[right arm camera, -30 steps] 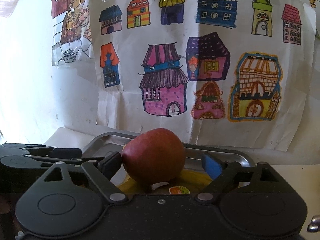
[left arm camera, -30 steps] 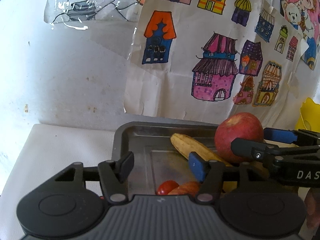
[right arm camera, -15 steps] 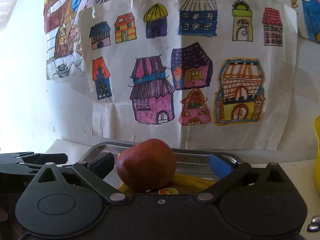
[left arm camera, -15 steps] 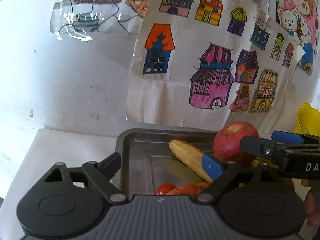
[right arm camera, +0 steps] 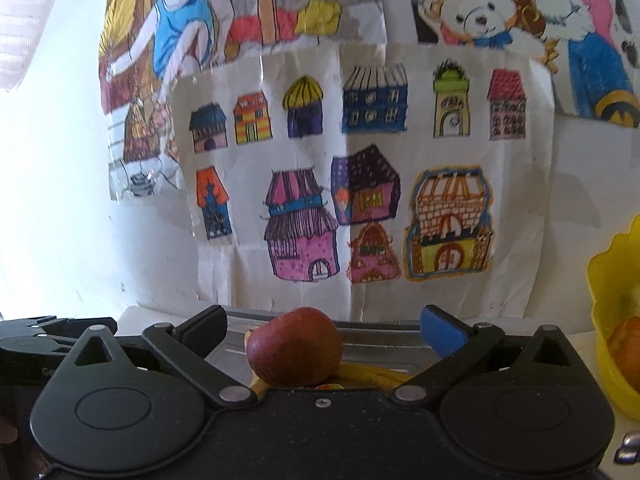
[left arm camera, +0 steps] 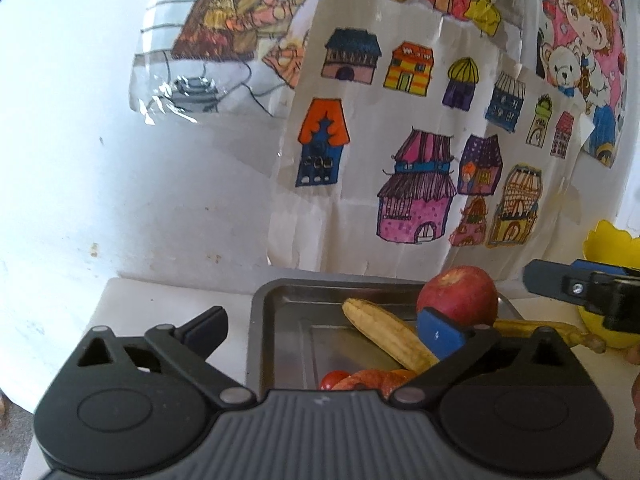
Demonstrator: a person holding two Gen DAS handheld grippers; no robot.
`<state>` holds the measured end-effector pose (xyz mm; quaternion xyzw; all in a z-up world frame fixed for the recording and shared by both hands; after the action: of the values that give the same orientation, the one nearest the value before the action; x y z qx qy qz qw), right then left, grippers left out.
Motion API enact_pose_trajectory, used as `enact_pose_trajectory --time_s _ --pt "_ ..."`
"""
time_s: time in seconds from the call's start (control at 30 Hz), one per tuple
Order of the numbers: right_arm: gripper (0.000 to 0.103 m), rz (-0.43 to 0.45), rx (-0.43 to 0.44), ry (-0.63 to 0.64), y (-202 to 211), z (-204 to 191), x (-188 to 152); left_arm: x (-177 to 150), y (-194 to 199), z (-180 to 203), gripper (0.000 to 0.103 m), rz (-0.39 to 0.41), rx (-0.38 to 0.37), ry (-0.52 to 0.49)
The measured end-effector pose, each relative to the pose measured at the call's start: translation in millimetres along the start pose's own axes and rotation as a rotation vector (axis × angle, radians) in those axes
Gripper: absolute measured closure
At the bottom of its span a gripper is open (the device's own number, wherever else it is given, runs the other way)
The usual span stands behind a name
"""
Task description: Organize fruits
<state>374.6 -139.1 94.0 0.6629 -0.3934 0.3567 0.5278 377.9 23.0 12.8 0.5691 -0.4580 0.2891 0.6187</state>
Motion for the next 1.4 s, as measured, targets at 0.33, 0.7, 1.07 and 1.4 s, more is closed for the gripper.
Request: enact_pose_trajectory --time_s 0.33,0.7,1.07,1.4 --pt "0.001 0.042 0.003 0.0 37 -3 7 5 34 -2 0.0 0.036 0.014 0.017" --pt "0.001 0.082 -0.003 -0.009 75 -2 10 12 68 7 0.0 0.076 0.022 0.02" --pt "0.001 0.125 -0.005 0.007 115 -6 11 15 99 19 0.0 0.107 0.023 0.014" --pt "0.001 0.14 -0.009 0.0 144 -8 3 11 126 21 0.0 0.123 0.029 0.017"
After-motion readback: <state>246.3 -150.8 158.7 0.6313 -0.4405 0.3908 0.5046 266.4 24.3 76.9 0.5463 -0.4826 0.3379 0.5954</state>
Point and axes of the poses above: each gripper's, at about its wrist camera, not at the fingertips, and y roughly against the way its jaws point, z to its right, x to its top, the point moved 4 cm from there along -y, roughly the way its jaws point, and after that the axes turned 13 degrees about -y, right-handed, at the moved point
